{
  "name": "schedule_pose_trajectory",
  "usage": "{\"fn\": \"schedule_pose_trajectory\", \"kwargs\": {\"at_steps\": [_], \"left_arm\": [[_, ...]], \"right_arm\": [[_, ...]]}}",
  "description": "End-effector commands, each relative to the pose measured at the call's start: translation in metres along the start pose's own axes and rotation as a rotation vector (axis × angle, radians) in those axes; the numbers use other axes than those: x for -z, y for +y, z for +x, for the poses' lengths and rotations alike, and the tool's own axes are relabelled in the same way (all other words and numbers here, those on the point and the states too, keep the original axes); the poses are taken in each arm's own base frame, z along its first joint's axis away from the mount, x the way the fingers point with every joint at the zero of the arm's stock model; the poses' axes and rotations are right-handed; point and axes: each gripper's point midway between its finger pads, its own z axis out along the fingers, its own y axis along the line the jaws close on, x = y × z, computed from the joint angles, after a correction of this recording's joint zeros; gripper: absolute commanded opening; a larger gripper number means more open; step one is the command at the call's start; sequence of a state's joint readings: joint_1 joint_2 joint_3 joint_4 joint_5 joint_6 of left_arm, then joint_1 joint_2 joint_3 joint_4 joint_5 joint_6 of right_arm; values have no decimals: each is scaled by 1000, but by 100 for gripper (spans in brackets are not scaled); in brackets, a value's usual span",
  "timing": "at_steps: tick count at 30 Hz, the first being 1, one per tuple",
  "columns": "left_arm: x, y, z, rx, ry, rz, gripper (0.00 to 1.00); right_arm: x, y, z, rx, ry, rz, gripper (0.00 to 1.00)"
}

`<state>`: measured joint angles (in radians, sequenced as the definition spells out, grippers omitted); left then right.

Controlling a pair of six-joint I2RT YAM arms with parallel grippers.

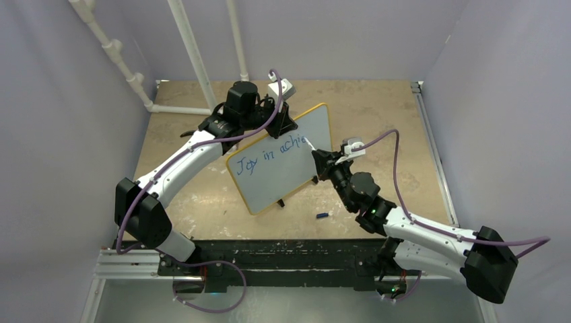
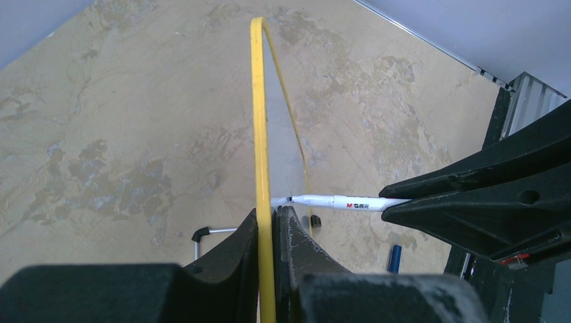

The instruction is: Write a sentence on the whiteboard

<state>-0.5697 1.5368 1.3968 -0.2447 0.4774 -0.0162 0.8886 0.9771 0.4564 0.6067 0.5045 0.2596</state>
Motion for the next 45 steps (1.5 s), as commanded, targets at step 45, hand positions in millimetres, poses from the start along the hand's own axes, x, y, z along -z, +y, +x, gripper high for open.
{"fn": "schedule_pose_trajectory", "kwargs": {"at_steps": [45], "left_arm": [[24,-9,13,-66,105,55,0]], "right_arm": [[33,-19,-55,-44,-115,42,0]]}}
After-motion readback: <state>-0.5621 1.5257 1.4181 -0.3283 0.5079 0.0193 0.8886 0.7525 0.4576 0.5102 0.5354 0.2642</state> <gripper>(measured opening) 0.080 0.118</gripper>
